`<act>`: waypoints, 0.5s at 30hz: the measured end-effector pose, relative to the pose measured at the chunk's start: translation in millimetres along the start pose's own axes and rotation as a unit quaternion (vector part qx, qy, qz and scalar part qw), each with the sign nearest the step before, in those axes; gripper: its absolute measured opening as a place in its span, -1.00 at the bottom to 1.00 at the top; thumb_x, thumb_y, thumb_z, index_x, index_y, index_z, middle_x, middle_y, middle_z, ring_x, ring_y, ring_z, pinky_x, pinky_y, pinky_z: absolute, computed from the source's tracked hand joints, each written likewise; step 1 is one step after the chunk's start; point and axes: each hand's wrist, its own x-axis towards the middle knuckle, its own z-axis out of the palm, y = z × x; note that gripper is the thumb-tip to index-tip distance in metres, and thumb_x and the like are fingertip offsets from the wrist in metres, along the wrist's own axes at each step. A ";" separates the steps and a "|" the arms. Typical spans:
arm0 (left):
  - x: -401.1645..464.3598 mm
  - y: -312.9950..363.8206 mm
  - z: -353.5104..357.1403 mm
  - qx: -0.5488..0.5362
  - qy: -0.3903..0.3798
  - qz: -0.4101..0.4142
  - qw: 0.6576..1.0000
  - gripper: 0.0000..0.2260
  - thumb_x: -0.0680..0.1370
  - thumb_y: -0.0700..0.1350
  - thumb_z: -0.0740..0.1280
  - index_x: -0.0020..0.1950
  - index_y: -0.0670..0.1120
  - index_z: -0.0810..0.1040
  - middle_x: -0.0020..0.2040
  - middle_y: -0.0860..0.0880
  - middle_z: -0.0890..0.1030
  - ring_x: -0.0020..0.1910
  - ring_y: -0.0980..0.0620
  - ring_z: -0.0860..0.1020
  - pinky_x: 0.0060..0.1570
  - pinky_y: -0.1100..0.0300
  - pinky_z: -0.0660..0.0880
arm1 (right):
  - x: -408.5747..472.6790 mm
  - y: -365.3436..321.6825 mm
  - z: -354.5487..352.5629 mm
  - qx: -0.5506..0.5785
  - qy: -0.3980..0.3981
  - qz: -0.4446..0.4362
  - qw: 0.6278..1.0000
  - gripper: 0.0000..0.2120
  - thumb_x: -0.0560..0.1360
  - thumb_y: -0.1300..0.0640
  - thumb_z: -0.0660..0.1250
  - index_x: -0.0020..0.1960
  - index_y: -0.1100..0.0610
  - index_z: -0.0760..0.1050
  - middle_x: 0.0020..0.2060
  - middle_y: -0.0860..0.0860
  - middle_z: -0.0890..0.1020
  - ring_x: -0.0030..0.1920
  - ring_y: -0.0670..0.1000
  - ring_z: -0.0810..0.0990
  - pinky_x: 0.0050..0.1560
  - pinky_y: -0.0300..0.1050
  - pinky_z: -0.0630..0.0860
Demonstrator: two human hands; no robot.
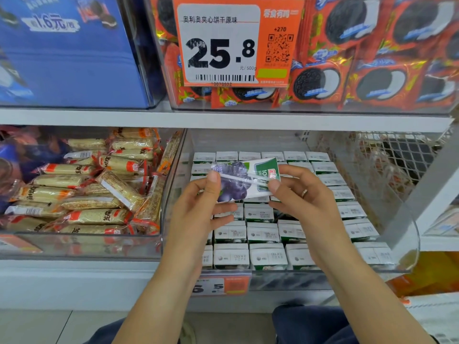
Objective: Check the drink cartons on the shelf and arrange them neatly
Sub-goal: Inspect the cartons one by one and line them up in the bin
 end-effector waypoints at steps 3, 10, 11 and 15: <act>0.8 -1.6 1.2 0.005 -0.001 0.002 1.000 -0.69 0.40 0.19 0.31 -0.09 -0.04 0.56 -0.17 0.02 0.70 -0.14 -0.02 0.69 -0.25 0.26 0.59 | 1.4 -1.0 -0.7 0.035 -0.005 0.017 0.999 -0.62 0.18 -0.04 0.47 -0.01 -0.04 0.60 -0.17 -0.07 0.69 -0.11 -0.08 0.66 -0.11 -0.20 0.61; -2.6 -3.7 3.4 0.123 -0.049 0.098 0.986 -0.68 0.38 0.23 0.28 0.02 0.11 0.58 -0.12 0.28 0.66 -0.04 0.30 0.61 -0.02 0.42 0.52 | 3.5 -6.3 -14.0 0.012 -0.038 0.013 0.999 -0.70 0.20 -0.09 0.46 -0.11 -0.01 0.65 -0.32 -0.16 0.63 -0.20 -0.11 0.61 -0.12 -0.19 0.59; -2.3 -4.4 2.3 0.171 -0.058 0.121 0.976 -0.70 0.41 0.24 0.26 0.04 0.16 0.58 -0.05 0.32 0.64 0.03 0.36 0.57 0.02 0.49 0.46 | 5.1 -9.1 -18.8 0.014 -0.027 -0.003 1.000 -0.72 0.21 -0.07 0.46 -0.11 -0.02 0.65 -0.33 -0.17 0.63 -0.22 -0.13 0.62 -0.17 -0.24 0.58; 0.8 -17.1 -0.7 0.497 -0.076 0.207 0.839 -0.51 0.52 0.28 0.10 0.40 0.15 0.40 0.40 0.18 0.41 0.40 0.23 0.29 0.33 0.41 0.20 | 11.8 -17.9 -43.9 -0.072 0.047 -0.086 0.993 -0.70 0.23 -0.07 0.47 -0.04 -0.14 0.61 -0.20 -0.19 0.67 -0.16 -0.18 0.62 -0.19 -0.35 0.52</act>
